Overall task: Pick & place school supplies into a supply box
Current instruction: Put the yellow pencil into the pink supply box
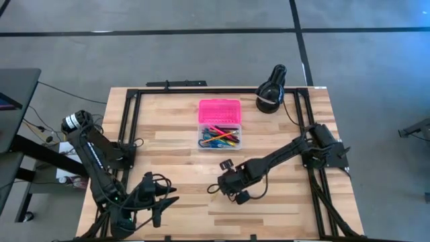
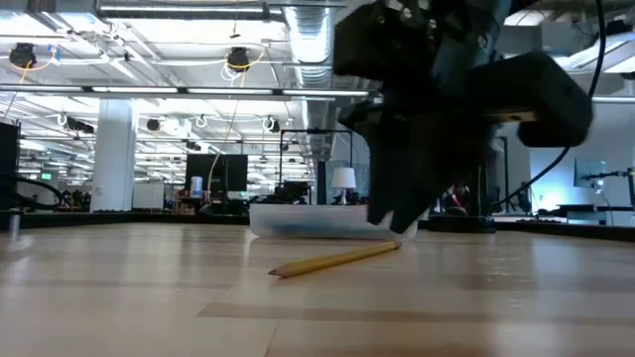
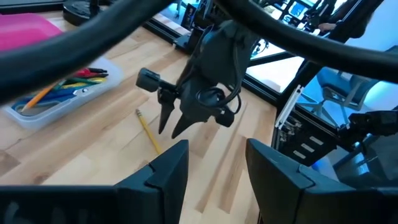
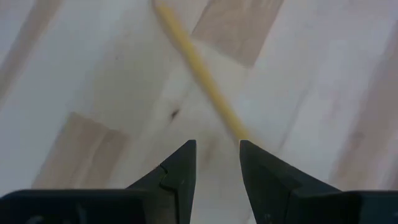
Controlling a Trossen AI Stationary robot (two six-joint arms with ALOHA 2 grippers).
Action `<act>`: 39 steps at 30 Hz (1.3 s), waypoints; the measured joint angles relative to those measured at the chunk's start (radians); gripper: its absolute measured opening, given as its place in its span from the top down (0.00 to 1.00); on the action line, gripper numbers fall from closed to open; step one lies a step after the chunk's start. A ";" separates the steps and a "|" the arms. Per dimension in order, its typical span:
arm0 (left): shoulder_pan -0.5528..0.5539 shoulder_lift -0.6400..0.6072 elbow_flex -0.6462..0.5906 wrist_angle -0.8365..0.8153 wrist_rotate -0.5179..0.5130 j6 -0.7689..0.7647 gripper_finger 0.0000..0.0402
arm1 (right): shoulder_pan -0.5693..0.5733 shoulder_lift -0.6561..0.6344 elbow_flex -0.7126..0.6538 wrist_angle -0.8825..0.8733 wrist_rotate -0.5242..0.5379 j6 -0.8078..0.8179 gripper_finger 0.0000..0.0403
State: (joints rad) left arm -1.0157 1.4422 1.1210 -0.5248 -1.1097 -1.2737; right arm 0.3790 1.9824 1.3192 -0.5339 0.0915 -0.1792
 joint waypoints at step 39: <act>0.012 0.000 0.000 -0.042 -0.020 0.001 0.62 | -0.103 0.003 -0.032 0.000 -0.064 -0.271 0.71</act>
State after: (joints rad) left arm -1.0035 1.4422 1.1206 -0.5671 -1.1294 -1.2730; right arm 0.2765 1.9850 1.2873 -0.5339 0.0273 -0.4498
